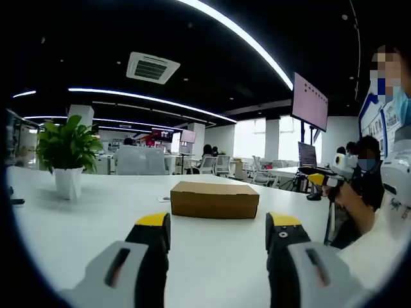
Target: Operate the shoe box by opening the lid, removing the specified soft item, and placing it in the target area until the item is outside and the box remains undamaged.
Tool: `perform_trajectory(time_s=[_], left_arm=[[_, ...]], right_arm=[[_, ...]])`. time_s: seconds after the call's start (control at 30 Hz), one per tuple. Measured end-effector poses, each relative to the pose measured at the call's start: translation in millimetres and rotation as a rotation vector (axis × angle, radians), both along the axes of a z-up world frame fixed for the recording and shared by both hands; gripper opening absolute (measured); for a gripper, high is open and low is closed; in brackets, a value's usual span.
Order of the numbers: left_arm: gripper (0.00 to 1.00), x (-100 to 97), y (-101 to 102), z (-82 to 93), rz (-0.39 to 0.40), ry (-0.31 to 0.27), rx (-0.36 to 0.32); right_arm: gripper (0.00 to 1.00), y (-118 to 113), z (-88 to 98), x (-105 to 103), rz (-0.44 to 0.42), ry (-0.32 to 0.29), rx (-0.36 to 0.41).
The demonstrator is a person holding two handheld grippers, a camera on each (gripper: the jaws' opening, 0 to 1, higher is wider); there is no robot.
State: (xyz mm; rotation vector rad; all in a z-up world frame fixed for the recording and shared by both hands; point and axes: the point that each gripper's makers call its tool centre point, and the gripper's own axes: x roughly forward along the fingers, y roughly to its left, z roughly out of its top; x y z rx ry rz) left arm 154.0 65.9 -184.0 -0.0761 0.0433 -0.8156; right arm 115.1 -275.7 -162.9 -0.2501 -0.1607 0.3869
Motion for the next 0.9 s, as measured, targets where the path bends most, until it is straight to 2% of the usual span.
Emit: perform_trajectory(time_s=[0.03,0.07,0.13,0.2,0.33,0.5,0.7,0.9], left_arm=[[0.6,1.9,1.1,-0.4,0.007,-0.001,0.001],[0.59,3.1,2.2,0.3,0.015,-0.003,-0.003],[0.6,4.6,3.1,1.5,0.027,0.0,-0.019],[0.59,5.4,3.6,0.2,0.027,0.006,-0.022],[0.59,5.8,5.5,-2.5,0.039,0.001,-0.004],[0.59,4.8,6.5,-2.5,0.034,0.0,-0.007],[0.62,3.6,6.5,-6.7,0.026,0.0,0.015],[0.62,6.5,6.9,-11.2,0.027,0.01,0.011]], right_arm=[[0.7,-0.3,-0.4,1.5,-0.007,-0.005,-0.007],[0.71,1.8,-1.4,2.2,-0.002,0.007,0.021],[0.72,3.5,-0.5,0.7,0.017,0.029,0.059],[0.72,3.4,2.1,-0.4,0.021,0.023,0.083],[0.7,-3.7,-2.1,2.6,-0.038,0.032,0.029],[0.68,-7.6,-8.9,5.1,-0.07,0.055,0.007],[0.7,-11.4,-8.3,6.3,-0.109,0.024,-0.057],[0.7,-9.9,-8.9,7.2,-0.089,0.053,0.025]])
